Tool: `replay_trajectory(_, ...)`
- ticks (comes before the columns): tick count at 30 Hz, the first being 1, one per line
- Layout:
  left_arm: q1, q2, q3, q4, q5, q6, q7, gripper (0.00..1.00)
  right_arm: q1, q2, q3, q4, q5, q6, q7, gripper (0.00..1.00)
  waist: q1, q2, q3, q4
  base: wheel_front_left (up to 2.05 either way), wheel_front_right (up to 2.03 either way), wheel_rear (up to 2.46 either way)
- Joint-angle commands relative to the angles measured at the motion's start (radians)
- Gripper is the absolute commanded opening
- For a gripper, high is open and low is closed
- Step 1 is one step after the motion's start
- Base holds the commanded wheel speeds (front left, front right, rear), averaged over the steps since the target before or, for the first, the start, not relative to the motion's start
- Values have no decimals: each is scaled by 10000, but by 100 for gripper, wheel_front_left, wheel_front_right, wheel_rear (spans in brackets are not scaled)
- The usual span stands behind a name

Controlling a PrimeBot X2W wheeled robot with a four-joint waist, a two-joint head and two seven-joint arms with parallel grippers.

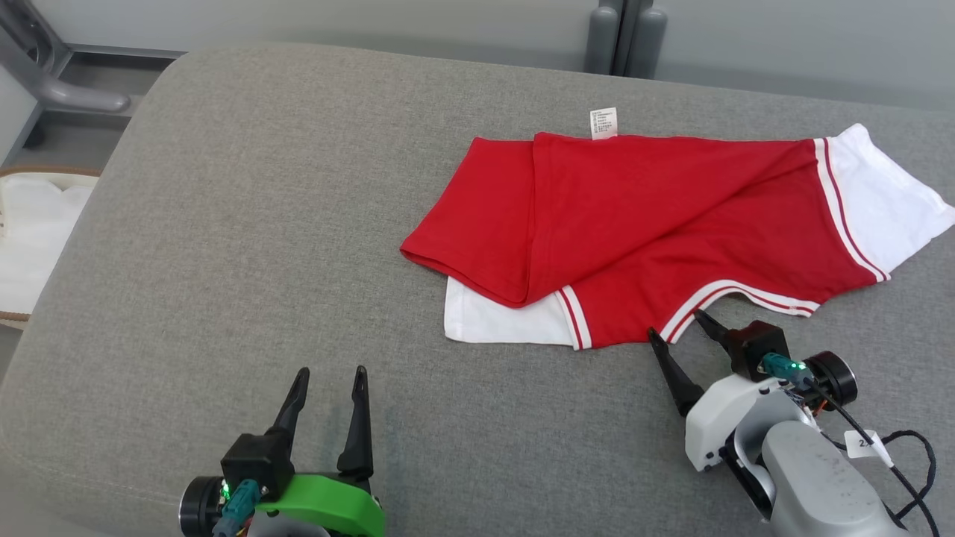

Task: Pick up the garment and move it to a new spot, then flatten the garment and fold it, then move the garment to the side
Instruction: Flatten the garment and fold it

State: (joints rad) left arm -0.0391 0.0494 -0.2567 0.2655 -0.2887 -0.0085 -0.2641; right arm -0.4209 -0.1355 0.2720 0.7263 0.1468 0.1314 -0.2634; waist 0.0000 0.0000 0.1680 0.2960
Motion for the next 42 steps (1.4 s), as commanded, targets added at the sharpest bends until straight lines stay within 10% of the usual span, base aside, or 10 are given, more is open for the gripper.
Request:
replay_trajectory(1, -205, 27, 6, -27, -22, 34, -1, 100, 194, 131, -75, 203, -168, -16, -14, 100, 0, 0, 62, 100, 0, 0, 0)
replay_trajectory(4, -194, 27, -17, -52, -42, 58, -2, 100, 270, 322, -417, 650, -251, -14, -3, 100, 0, 0, 103, 173, 0, 0, 0)
replay_trajectory(5, -192, 27, -13, -60, -47, 63, 0, 100, 285, 369, -477, 769, -335, -13, 6, 44, 0, 0, 109, 183, 0, 0, 0)
replay_trajectory(6, -182, 27, 0, -60, -43, 69, 0, 100, 301, 452, -571, 921, -340, -13, 15, 33, 0, 0, 117, 187, 0, 0, 0)
replay_trajectory(7, -172, 27, 7, -60, -42, 74, 0, 100, 306, 508, -660, 1017, -334, -14, 34, 0, 0, 0, 119, 184, 0, 0, 0)
replay_trajectory(25, 45, 27, -42, -121, 262, -147, 0, 100, 1775, -470, -2920, -627, -139, -17, -6, 2, 0, 0, -385, -896, 0, 0, 0)
replay_trajectory(26, 33, 25, -111, -118, 260, -178, 0, 100, 1823, -551, -3049, -714, -117, -17, -6, 40, 0, 0, -388, -991, 0, 0, 0)
replay_trajectory(27, 8, 27, -172, -108, 295, -212, 0, 100, 1837, -608, -3141, -815, -134, -17, -6, 100, 0, 0, -389, -1061, 0, 0, 0)
replay_trajectory(42, -1954, 36, -3439, 671, 36, -1056, -2, 100, 1851, 345, -3442, -2933, -576, -16, -6, 100, 0, 0, -77, -2110, 0, 0, 0)
